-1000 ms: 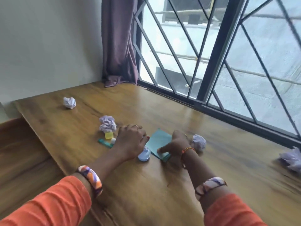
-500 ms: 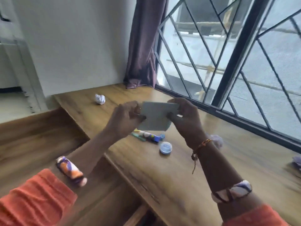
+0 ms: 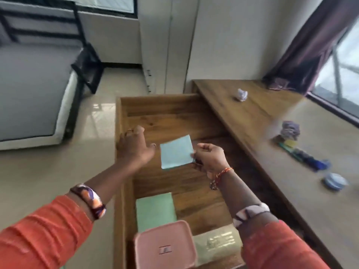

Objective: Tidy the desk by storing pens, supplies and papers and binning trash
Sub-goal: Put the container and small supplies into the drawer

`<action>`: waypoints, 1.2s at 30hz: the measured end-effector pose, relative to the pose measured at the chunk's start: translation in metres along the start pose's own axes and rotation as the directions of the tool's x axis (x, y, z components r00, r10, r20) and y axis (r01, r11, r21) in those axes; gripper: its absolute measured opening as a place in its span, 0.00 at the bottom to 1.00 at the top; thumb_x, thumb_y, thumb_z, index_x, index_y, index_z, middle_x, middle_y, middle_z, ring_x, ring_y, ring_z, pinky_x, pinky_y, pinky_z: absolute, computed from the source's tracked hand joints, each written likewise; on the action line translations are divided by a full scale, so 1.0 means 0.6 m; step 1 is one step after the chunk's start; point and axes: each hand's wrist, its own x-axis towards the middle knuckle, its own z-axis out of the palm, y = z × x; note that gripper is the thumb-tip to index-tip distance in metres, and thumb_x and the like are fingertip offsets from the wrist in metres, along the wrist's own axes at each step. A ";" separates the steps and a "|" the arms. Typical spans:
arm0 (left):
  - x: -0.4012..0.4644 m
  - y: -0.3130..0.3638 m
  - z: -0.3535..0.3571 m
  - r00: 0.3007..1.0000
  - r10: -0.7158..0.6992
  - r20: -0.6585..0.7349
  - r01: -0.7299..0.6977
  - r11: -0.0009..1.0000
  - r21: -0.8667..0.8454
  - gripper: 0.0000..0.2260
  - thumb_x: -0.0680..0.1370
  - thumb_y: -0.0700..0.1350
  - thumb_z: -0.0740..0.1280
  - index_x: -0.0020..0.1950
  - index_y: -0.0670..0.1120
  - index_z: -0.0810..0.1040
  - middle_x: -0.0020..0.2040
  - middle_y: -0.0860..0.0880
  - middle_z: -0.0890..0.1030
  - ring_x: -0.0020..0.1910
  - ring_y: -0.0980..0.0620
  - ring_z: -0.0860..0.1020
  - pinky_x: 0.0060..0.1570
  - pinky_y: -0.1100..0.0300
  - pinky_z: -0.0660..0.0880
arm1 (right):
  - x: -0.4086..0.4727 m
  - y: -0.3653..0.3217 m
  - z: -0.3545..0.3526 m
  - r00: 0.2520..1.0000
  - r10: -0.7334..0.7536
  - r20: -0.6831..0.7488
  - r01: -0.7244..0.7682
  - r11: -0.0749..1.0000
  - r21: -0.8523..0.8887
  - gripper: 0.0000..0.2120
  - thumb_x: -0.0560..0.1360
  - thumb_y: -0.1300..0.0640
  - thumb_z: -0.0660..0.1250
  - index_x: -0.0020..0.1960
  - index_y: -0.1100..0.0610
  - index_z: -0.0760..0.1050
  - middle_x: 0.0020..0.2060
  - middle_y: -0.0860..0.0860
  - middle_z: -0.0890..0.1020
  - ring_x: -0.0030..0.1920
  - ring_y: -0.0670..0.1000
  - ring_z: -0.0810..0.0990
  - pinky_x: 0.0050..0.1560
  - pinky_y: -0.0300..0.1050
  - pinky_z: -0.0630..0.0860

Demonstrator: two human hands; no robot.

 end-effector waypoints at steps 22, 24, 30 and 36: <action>0.001 -0.137 0.035 0.991 -0.096 0.091 0.123 0.921 -0.368 0.31 0.76 0.40 0.61 0.75 0.50 0.49 0.70 0.41 0.66 0.67 0.41 0.68 0.62 0.45 0.70 | -0.033 0.102 0.123 0.996 -0.083 -0.027 0.017 0.483 -0.875 0.15 0.64 0.57 0.76 0.49 0.58 0.80 0.50 0.58 0.82 0.53 0.57 0.79 0.52 0.46 0.76; 0.001 -0.137 0.033 0.992 -0.096 0.077 0.115 0.941 -0.319 0.31 0.76 0.41 0.61 0.75 0.47 0.50 0.70 0.41 0.66 0.67 0.41 0.68 0.63 0.45 0.70 | -0.041 0.096 0.113 0.994 -0.106 -0.038 0.018 0.488 -0.873 0.16 0.64 0.57 0.76 0.51 0.58 0.80 0.50 0.58 0.82 0.52 0.57 0.80 0.53 0.47 0.77; 0.000 -0.131 0.021 0.987 0.152 -0.046 -0.150 0.988 0.033 0.22 0.74 0.39 0.62 0.68 0.44 0.66 0.77 0.44 0.54 0.76 0.44 0.51 0.69 0.47 0.58 | -0.098 0.065 0.044 0.947 -0.294 -0.130 0.035 0.498 -0.866 0.05 0.70 0.55 0.71 0.45 0.56 0.79 0.44 0.54 0.80 0.44 0.54 0.78 0.44 0.42 0.73; 0.001 -0.137 0.022 0.920 0.389 0.048 -0.391 0.897 0.205 0.12 0.74 0.40 0.61 0.54 0.47 0.79 0.63 0.46 0.76 0.69 0.48 0.67 0.68 0.51 0.54 | -0.175 0.074 -0.047 0.885 -0.387 -0.259 -0.052 0.472 -0.880 0.07 0.74 0.54 0.66 0.49 0.54 0.81 0.46 0.54 0.82 0.51 0.57 0.79 0.44 0.40 0.68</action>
